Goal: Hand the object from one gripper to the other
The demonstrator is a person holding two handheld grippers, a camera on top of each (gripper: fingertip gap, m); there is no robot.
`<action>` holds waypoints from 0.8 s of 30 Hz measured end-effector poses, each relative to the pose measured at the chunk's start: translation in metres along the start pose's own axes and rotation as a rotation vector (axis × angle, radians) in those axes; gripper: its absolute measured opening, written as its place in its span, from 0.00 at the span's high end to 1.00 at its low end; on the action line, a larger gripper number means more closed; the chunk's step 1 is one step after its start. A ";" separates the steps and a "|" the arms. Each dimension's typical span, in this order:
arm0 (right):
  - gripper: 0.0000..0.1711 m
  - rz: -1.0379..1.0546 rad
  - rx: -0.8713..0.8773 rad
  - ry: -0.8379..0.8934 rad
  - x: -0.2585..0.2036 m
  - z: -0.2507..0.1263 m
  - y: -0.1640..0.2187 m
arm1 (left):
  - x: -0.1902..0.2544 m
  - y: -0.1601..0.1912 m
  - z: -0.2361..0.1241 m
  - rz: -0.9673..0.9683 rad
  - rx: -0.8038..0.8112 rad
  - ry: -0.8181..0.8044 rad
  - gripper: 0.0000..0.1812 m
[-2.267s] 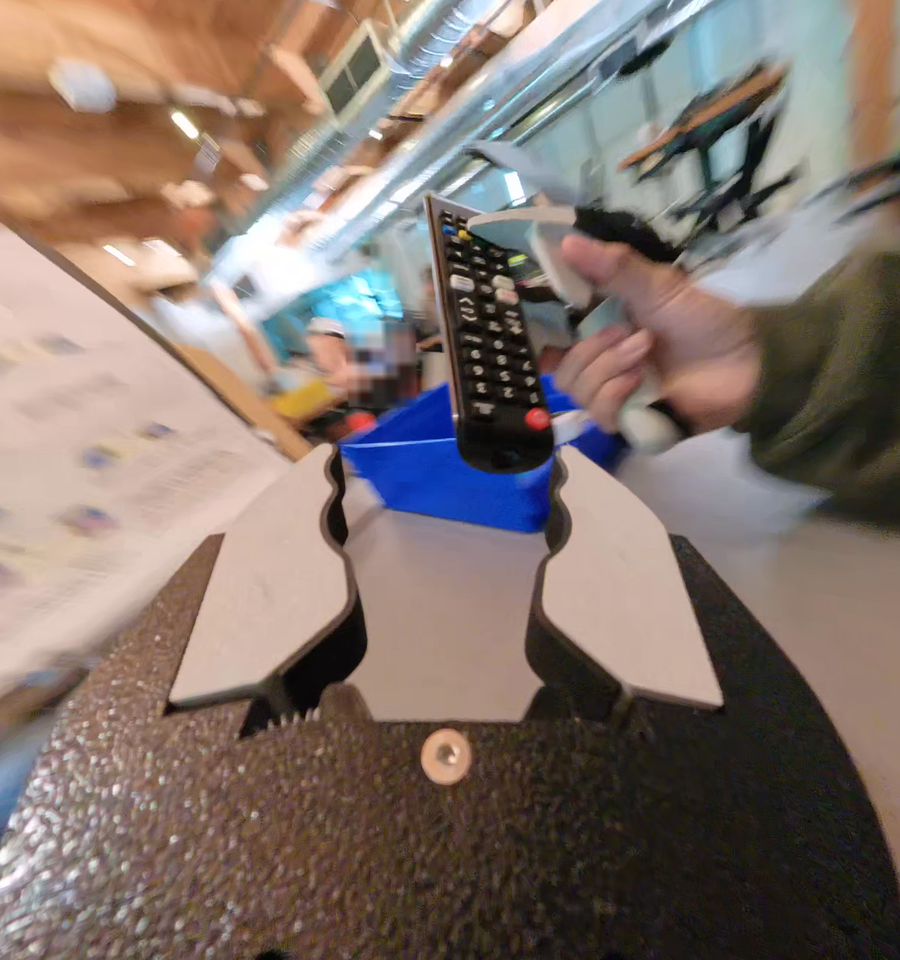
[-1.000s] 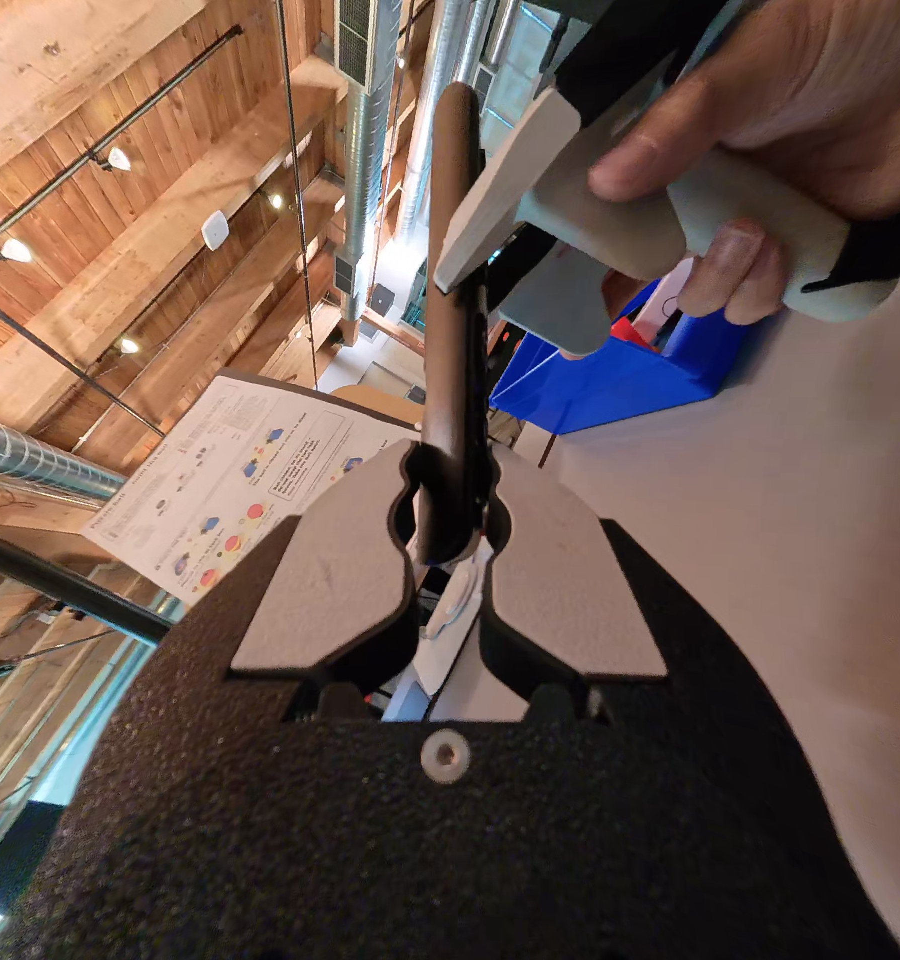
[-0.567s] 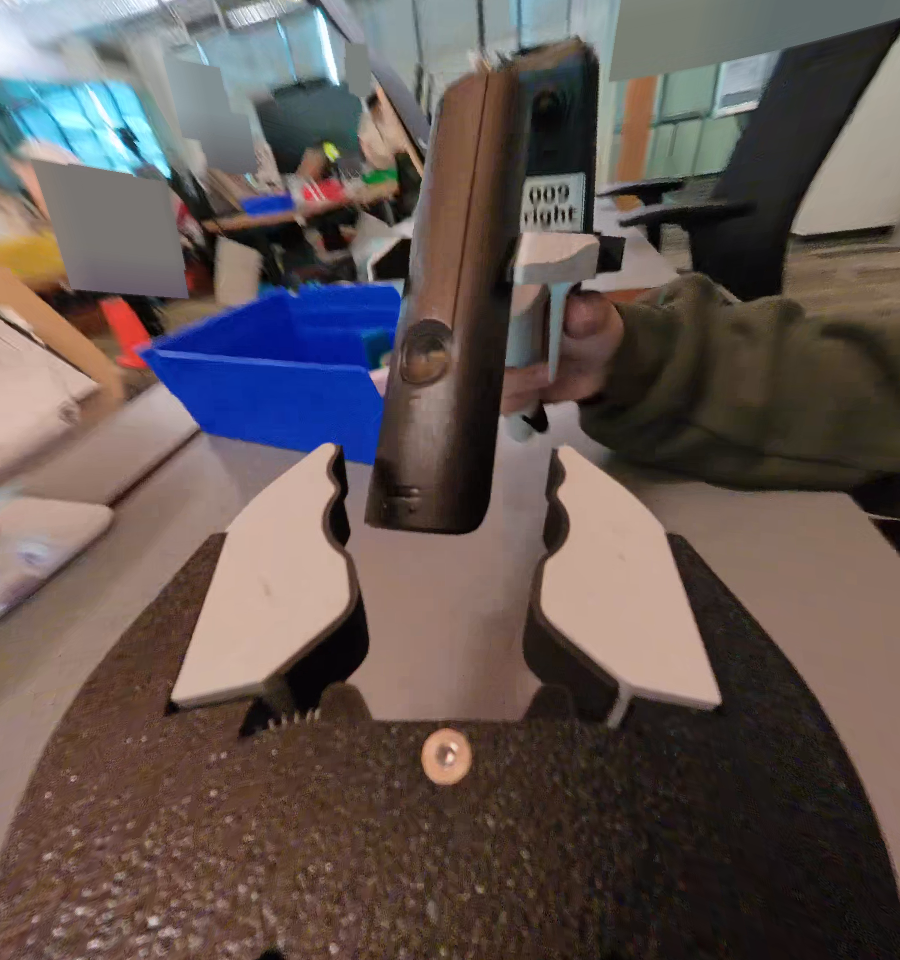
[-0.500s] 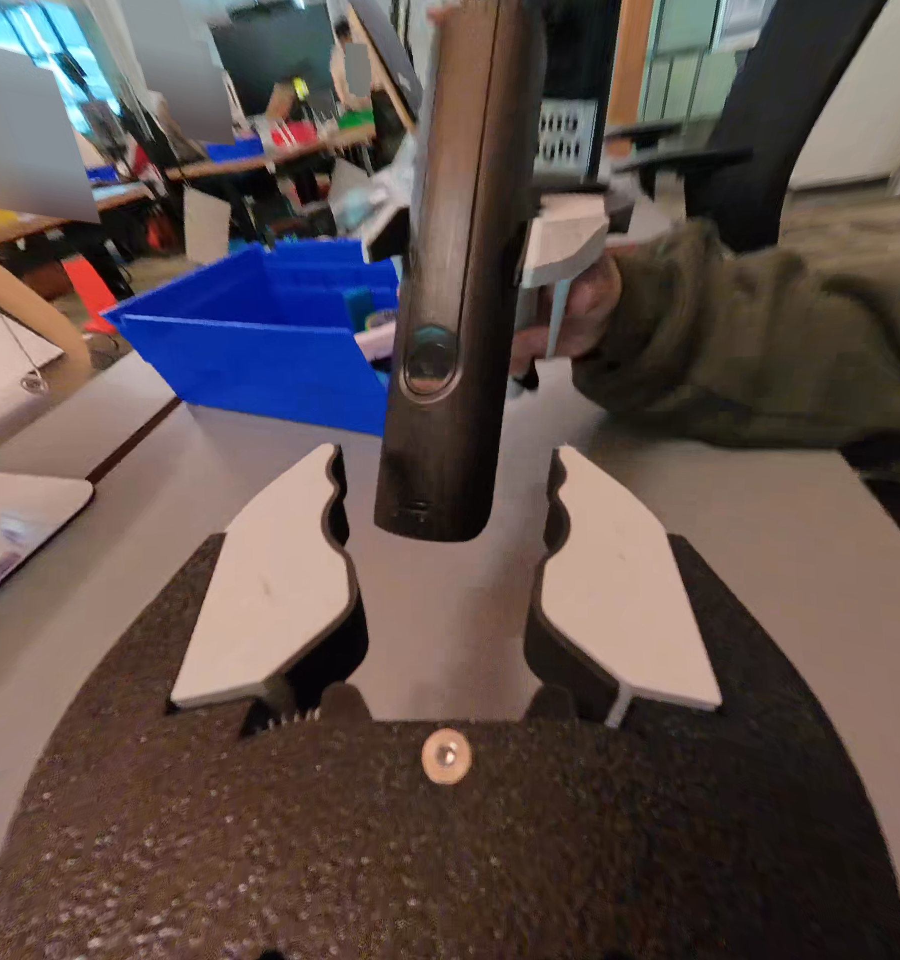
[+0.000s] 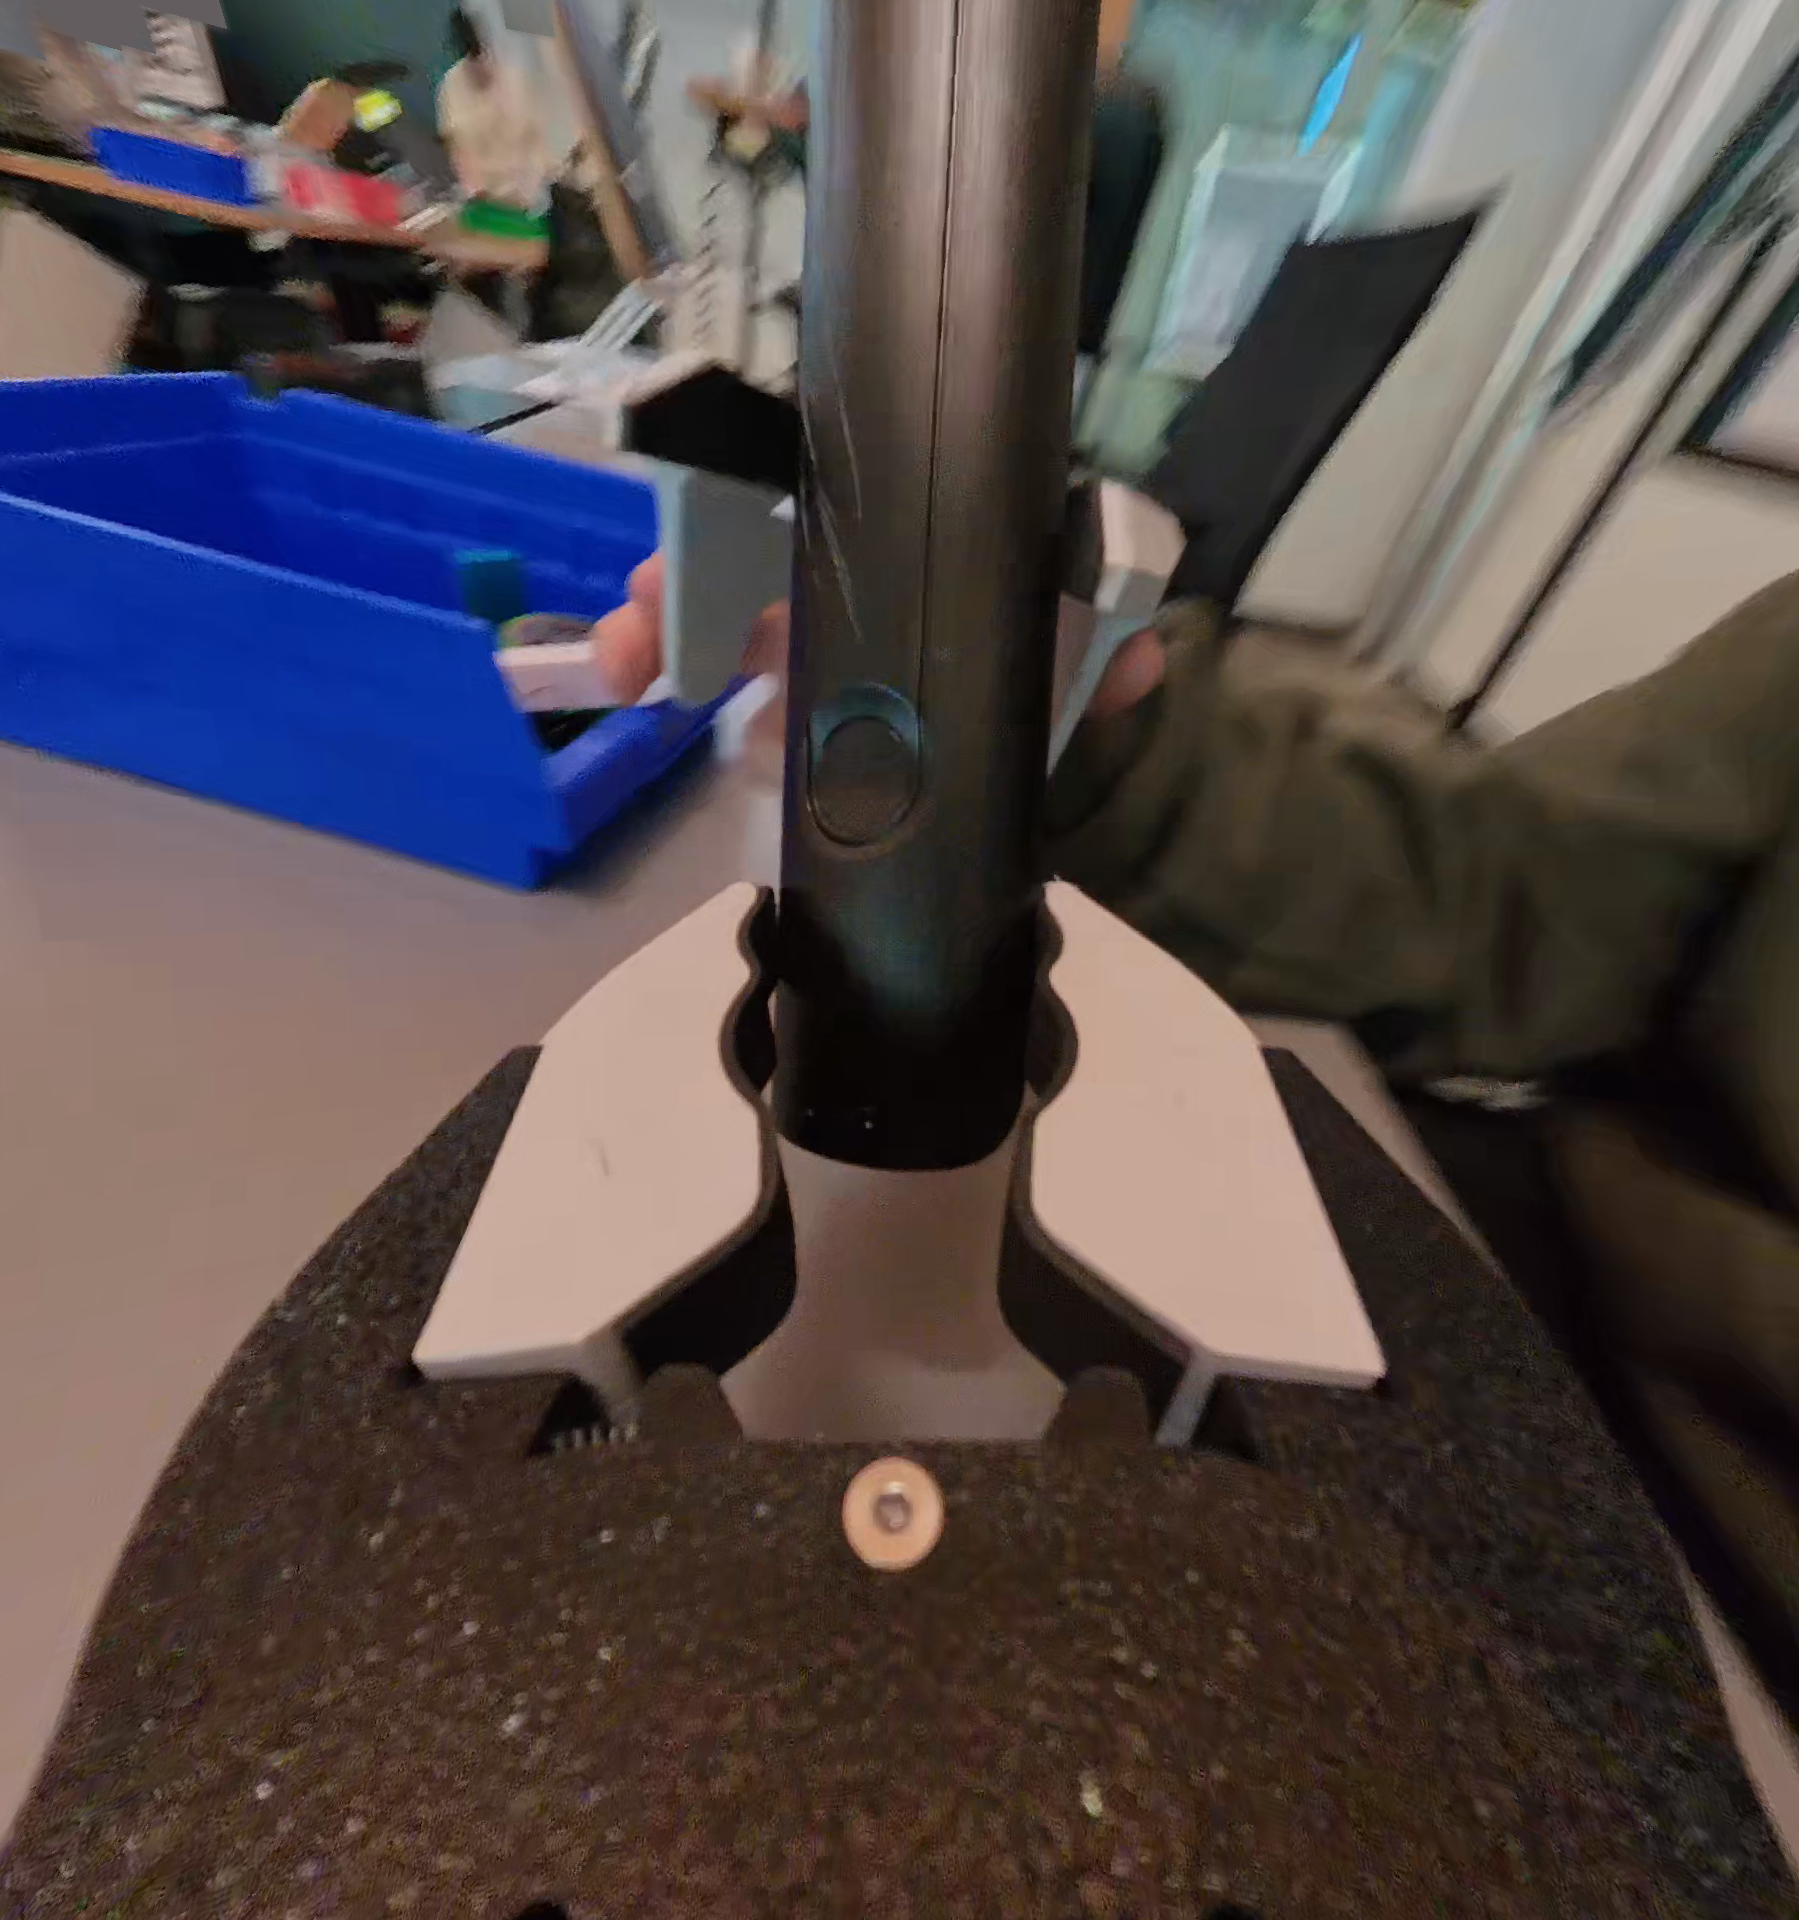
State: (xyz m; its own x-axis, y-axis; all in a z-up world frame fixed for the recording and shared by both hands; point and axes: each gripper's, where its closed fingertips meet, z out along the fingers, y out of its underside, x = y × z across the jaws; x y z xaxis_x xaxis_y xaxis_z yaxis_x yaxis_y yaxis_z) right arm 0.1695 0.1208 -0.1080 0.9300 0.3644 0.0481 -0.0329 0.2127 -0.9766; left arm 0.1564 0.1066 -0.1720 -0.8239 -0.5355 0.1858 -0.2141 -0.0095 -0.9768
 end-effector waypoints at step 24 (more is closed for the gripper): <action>0.86 0.177 0.034 0.394 0.051 -0.007 -0.006 | -0.053 0.000 -0.007 0.549 -0.131 -0.609 0.62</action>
State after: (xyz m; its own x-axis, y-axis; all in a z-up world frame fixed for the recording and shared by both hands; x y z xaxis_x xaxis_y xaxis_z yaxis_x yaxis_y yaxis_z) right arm 0.2198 0.1316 -0.1013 0.9773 0.0252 -0.2101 -0.2107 0.2106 -0.9546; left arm 0.1966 0.1414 -0.1811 -0.4084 -0.7996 -0.4404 0.0452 0.4641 -0.8846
